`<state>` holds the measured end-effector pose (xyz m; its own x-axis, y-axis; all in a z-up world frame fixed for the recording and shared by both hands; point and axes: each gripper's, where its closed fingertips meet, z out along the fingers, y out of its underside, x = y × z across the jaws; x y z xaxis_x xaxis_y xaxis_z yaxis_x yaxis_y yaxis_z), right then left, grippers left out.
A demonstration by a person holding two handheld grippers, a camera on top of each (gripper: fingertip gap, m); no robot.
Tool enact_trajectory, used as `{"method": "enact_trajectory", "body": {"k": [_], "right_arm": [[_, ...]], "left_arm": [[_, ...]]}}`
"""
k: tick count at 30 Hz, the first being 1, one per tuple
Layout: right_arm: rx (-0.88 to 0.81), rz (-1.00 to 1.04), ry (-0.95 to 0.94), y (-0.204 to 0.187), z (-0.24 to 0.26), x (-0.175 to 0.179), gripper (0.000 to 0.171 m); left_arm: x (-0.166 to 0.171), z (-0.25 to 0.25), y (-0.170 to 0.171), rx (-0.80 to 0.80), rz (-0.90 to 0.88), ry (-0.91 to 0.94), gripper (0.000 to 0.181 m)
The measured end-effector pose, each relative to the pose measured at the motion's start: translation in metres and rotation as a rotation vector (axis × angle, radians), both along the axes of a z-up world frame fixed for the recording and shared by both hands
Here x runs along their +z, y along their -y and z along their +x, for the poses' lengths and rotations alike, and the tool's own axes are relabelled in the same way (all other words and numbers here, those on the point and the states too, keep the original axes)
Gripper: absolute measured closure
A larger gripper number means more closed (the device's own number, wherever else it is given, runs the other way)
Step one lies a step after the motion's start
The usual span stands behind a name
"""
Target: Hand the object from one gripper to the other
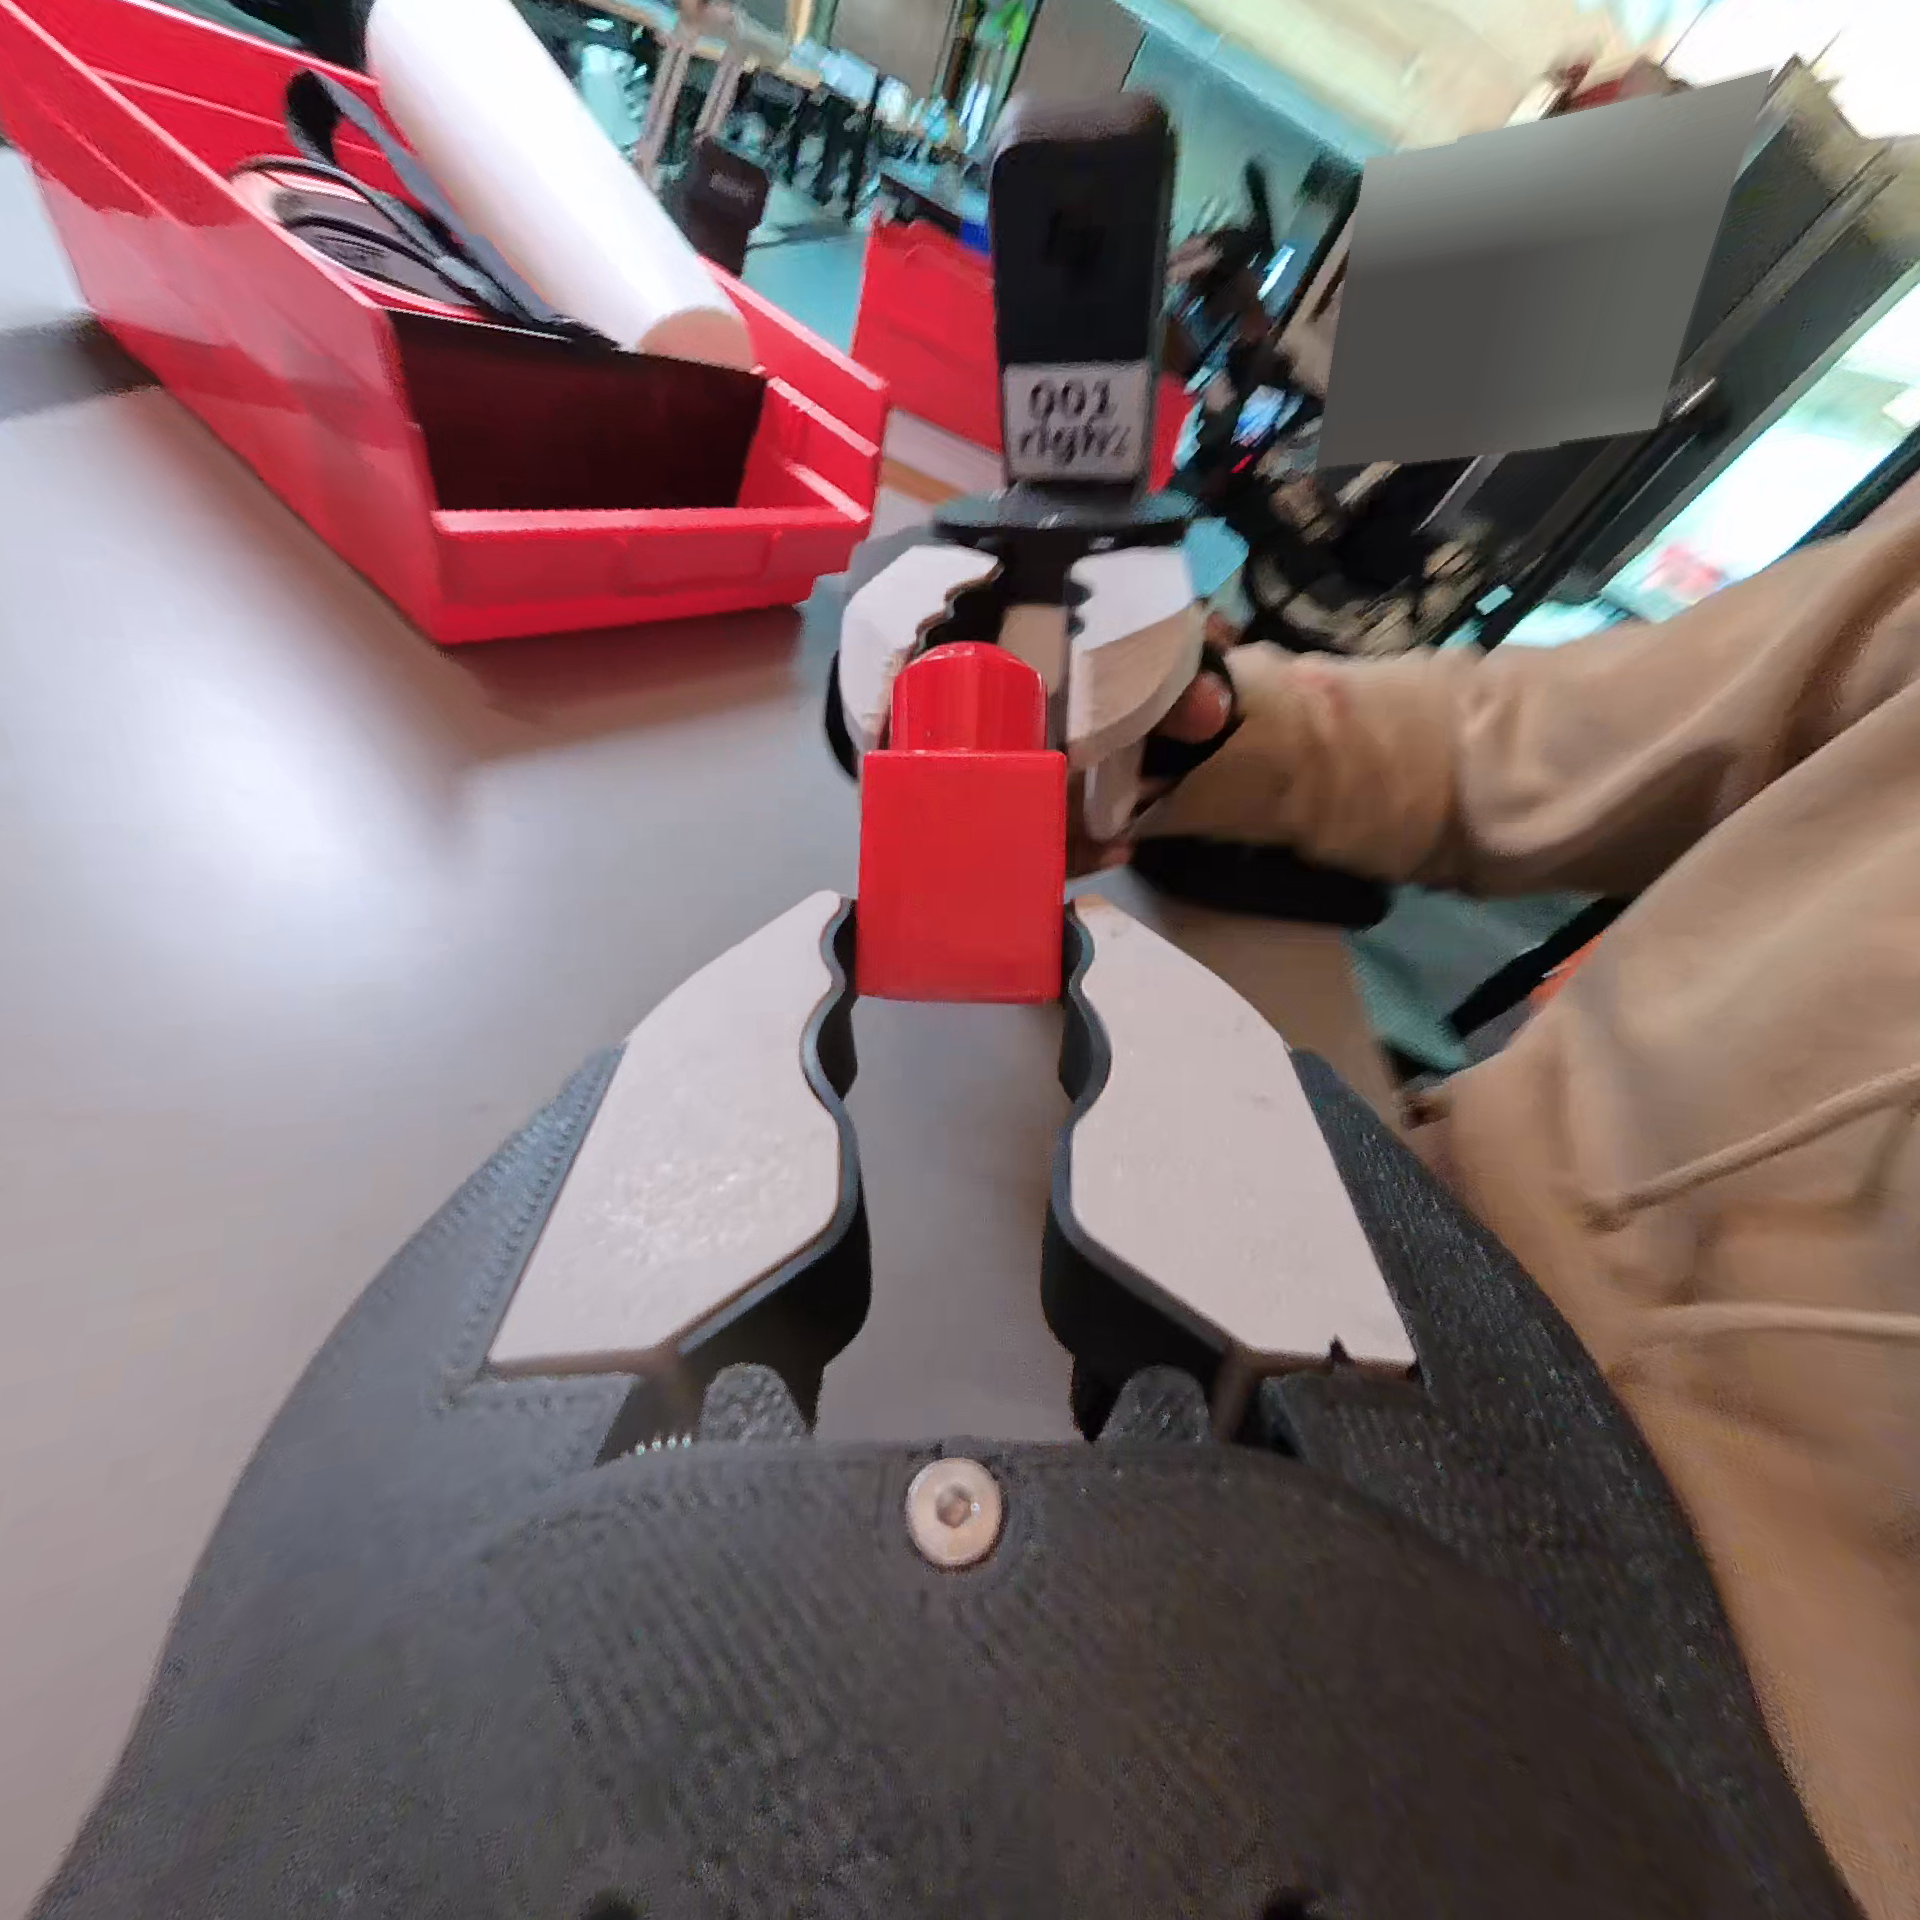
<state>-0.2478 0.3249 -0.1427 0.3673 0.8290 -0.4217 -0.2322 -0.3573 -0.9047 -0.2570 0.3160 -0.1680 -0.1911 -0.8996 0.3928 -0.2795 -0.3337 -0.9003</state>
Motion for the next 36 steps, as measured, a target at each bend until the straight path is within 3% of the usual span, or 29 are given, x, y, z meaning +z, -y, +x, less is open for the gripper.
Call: {"method": "enact_trajectory", "body": {"k": [5, 13, 16, 18, 22, 24, 27, 31, 36], "right_arm": [[0.015, 0.013, 0.201, 0.002, -0.002, -0.018, 0.127], [0.060, -0.197, 0.296, 0.007, -0.019, -0.056, 0.124], [0.082, -0.185, 0.232, 0.008, -0.019, -0.046, 0.125], [0.084, -0.124, 0.203, 0.009, -0.016, -0.035, 0.125], [0.054, 0.198, 0.305, 0.018, -0.014, -0.017, 0.125], [0.053, 0.344, 0.357, 0.028, -0.022, -0.012, 0.125], [0.053, 0.479, 0.473, 0.036, -0.032, -0.017, 0.124], [-0.107, 0.479, 0.576, 0.013, -0.017, -0.021, 0.124], [-0.357, 0.358, 0.650, -0.018, 0.008, -0.023, 0.125]], "left_arm": [[-0.027, -0.009, -0.009, 0.024, 0.470, -0.192, 0.145], [-0.038, -0.003, -0.003, 0.037, 0.763, -0.226, 0.145], [-0.023, -0.001, 0.002, 0.025, 0.631, -0.107, 0.145], [-0.010, -0.004, 0.008, -0.020, 0.396, -0.032, 0.134], [0.011, -0.008, 0.008, -0.109, -0.134, 0.048, 0.127], [0.011, -0.007, 0.016, -0.167, -0.251, 0.054, 0.127], [0.005, -0.008, 0.041, -0.297, -0.296, 0.007, 0.143], [0.001, 0.004, 0.009, -0.056, -0.256, 0.005, 0.144], [-0.012, 0.009, -0.032, 0.234, -0.351, 0.027, 0.144]]}}
